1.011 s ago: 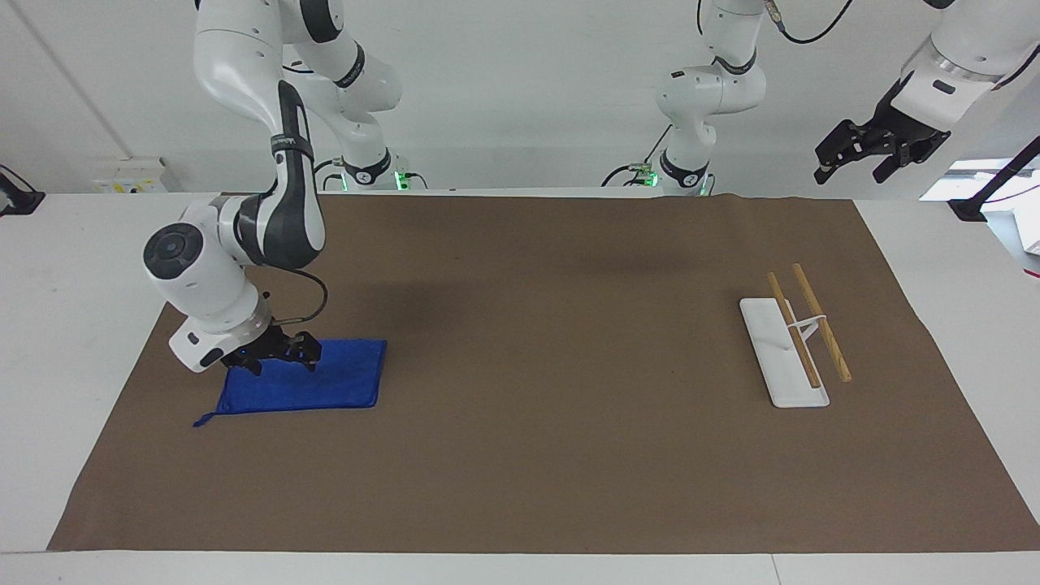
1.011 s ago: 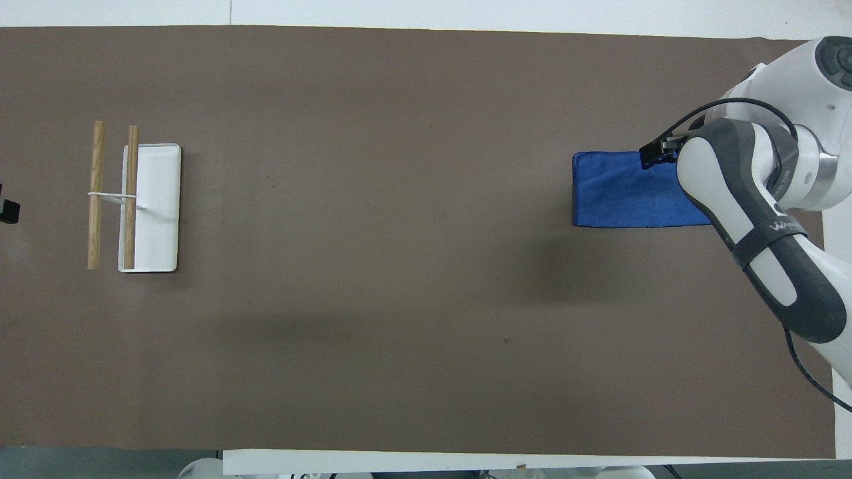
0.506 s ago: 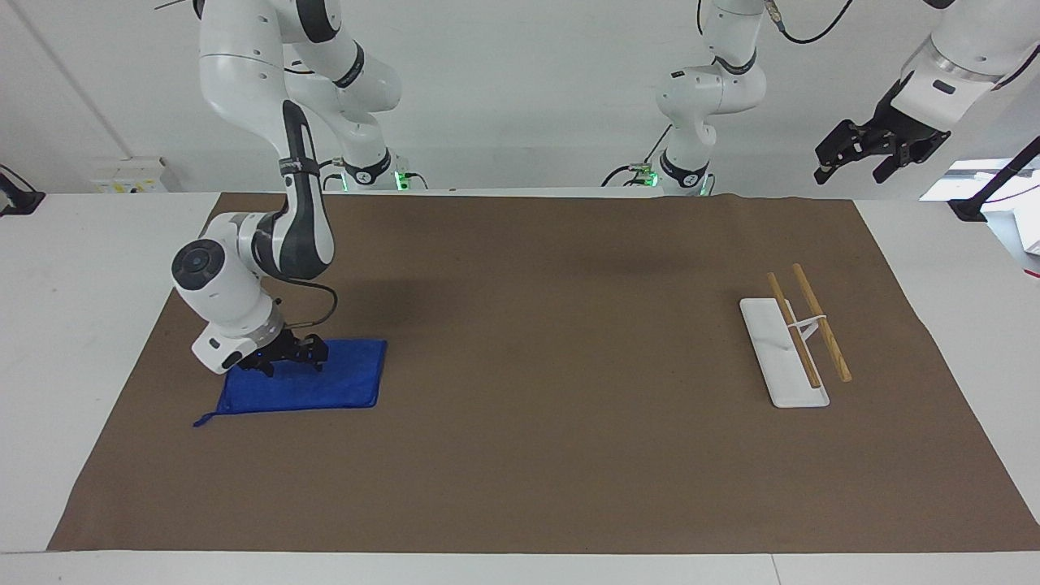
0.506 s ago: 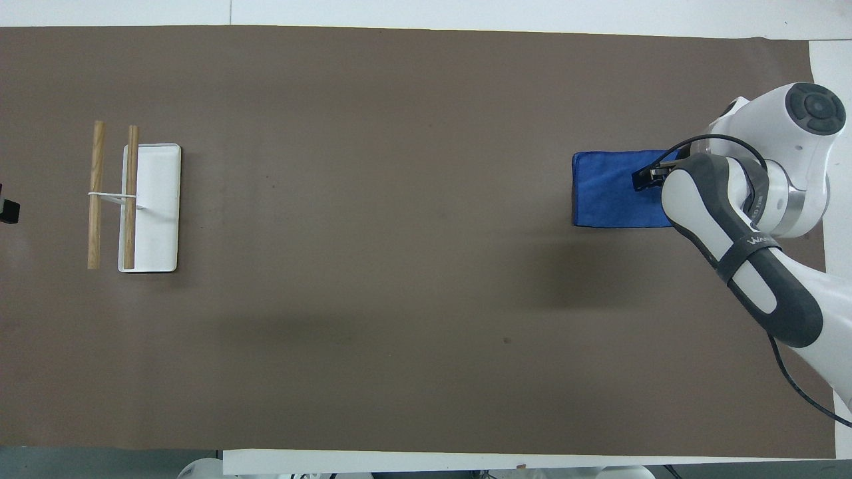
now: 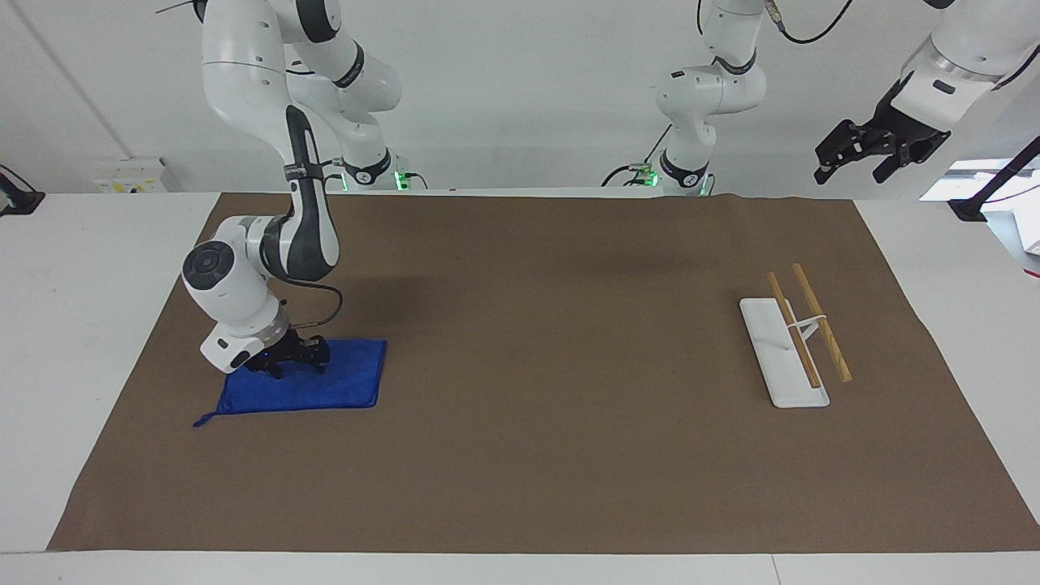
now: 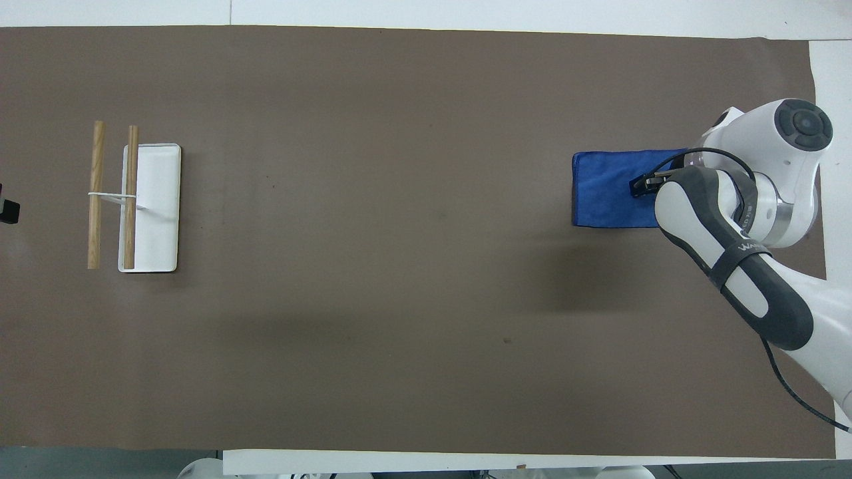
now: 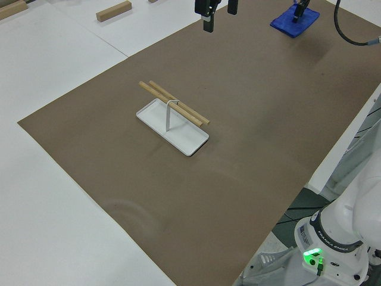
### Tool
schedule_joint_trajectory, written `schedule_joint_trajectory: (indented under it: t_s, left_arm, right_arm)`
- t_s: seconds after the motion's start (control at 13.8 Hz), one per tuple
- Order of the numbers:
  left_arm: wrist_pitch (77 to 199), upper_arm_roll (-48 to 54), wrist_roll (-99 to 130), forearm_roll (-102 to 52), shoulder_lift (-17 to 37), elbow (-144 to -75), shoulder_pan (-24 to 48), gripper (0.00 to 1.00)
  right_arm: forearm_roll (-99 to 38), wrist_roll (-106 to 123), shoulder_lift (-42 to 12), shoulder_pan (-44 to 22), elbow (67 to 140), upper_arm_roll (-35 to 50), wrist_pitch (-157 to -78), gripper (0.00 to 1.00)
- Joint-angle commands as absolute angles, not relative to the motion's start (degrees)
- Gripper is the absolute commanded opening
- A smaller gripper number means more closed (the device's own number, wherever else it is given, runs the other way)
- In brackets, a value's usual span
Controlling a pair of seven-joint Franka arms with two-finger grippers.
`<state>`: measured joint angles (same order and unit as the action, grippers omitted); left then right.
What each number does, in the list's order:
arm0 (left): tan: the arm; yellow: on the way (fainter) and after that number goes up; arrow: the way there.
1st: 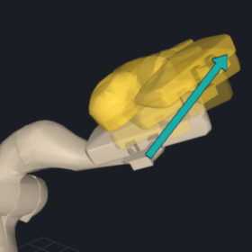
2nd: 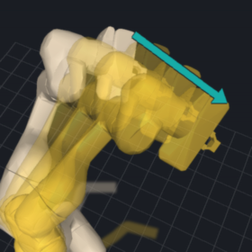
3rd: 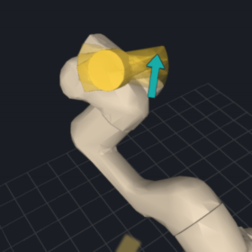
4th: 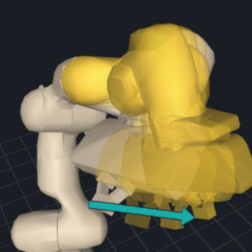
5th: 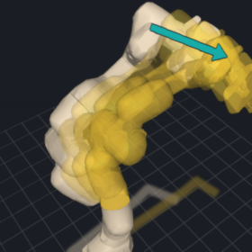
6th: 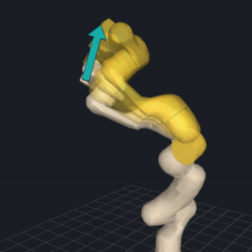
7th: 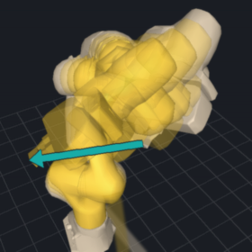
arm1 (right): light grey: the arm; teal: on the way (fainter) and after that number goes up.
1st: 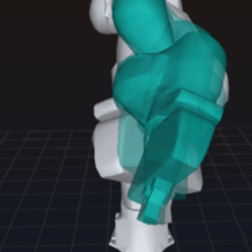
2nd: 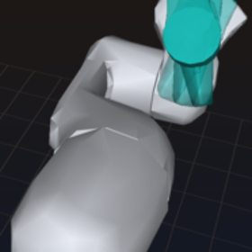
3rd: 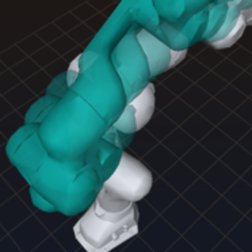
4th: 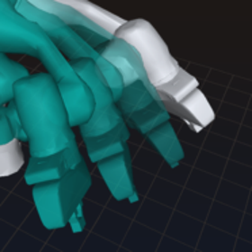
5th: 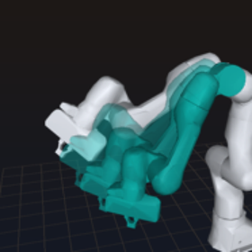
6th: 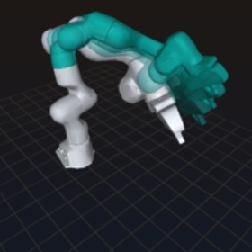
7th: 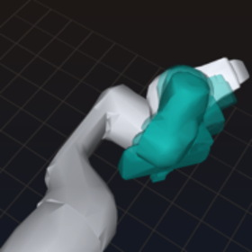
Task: Right arm passes towel to left arm to hang
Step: 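Grasp the blue towel with the right gripper and lift it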
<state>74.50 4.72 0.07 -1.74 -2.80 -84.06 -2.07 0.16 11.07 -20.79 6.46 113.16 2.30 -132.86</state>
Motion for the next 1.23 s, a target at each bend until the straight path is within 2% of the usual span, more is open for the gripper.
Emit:
schedule_joint_trajectory:
  t_s: [0.0,0.22,0.43,0.58,0.94,1.16]
  left_arm:
    - [75.67,5.01,-0.09,-1.84,-4.04,-85.61,-2.81,1.0]
    - [75.67,5.01,-0.09,-1.76,-4.04,-85.61,-2.81,1.0]
    - [75.67,5.01,-0.09,-1.76,-4.04,-85.61,-2.81,1.0]
    - [75.67,5.01,-0.09,-1.85,-4.04,-85.61,-2.81,1.0]
    - [75.67,5.01,-0.09,-1.76,-4.04,-85.61,-2.81,1.0]
    - [75.41,5.01,-0.09,-1.76,-4.04,-85.61,-2.81,1.0]
  right_arm:
    - [-0.44,13.71,-19.42,7.29,115.14,2.64,-134.03,0.58]
    - [-0.35,13.62,-19.42,7.21,115.57,2.64,-134.03,0.23]
    - [-0.35,13.45,-19.42,7.12,115.23,2.64,-133.68,0.03]
    - [-0.35,13.45,-19.51,7.29,113.04,2.64,-130.71,0.0]
    - [-1.93,12.22,-19.25,5.46,98.64,2.81,-110.6,0.0]
    - [-8.5,6.18,-19.07,2.56,91.95,2.81,-101.28,0.0]
